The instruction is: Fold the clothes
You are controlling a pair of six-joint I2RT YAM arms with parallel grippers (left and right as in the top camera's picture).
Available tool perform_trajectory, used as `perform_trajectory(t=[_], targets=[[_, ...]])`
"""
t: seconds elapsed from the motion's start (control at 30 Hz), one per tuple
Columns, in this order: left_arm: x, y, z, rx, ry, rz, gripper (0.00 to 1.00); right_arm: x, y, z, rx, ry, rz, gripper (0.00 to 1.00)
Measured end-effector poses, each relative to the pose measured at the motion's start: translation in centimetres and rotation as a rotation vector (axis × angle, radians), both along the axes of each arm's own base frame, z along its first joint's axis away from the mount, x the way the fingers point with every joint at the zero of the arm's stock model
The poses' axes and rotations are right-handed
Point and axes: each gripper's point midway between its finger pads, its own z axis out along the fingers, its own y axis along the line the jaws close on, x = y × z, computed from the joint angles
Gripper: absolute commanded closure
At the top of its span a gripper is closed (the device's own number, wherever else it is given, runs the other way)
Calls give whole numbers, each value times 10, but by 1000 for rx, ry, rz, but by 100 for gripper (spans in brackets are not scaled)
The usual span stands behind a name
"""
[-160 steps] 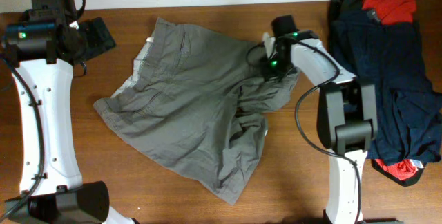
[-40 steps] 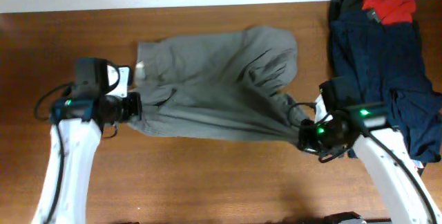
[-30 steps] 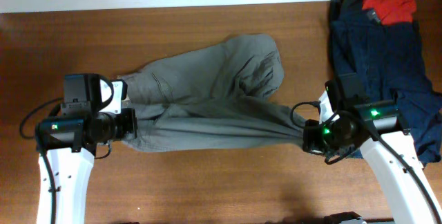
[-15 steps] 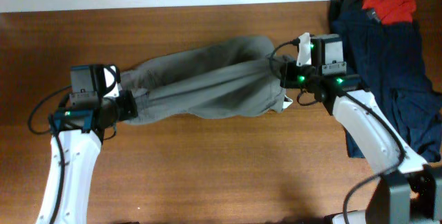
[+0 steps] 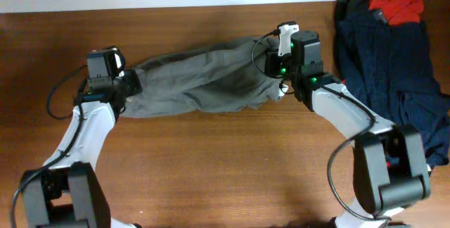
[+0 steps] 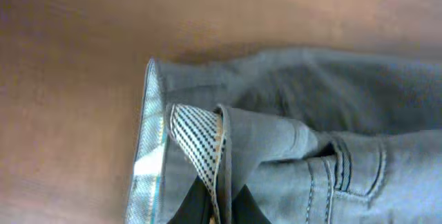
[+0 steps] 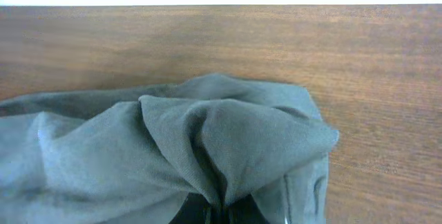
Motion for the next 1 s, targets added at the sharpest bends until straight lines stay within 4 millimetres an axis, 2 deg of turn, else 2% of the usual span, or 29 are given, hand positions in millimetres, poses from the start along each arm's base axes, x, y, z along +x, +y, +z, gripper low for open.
perform_trajectory(t=[0.03,0.07,0.13,0.17,0.2,0.3,0.43,0.47,0.6,0.67,0.73,0.87,0.9,1.0], targets=[[7,1,2,4,-29,0,25,5,0,-6,-5,-9,-6,87],[12,2,4,6,-50,3,4,7,-1,-7,-5,-16,-9,69],[26,3,15,11,-125,9,1,16,-1,-5,-2,-59,-20,20],[33,4,23,15,-172,11,1,20,-1,-1,3,-85,-25,9],[40,6,33,20,-221,14,1,23,-1,3,-1,-105,-25,3],[45,5,40,13,-248,15,1,25,-1,6,-1,-112,-29,1],[28,-6,20,-30,-118,-29,1,11,-2,-11,-32,49,-19,1],[24,-10,16,-41,-89,-53,1,-2,-3,-17,-49,164,-6,1],[2,-27,-1,-20,32,-218,3,-21,-3,-8,-79,299,26,1],[-3,-32,-5,28,56,-306,9,-26,-3,4,-90,318,41,1],[-4,-38,-6,96,63,-398,11,-28,-3,14,-96,319,48,1],[-6,-44,-8,269,98,-500,11,-34,-4,11,-105,345,53,1],[-8,-45,-9,291,110,-506,17,-34,-4,11,-106,346,53,1],[-11,-43,-12,377,150,-508,69,-35,-5,11,-106,348,53,1]])
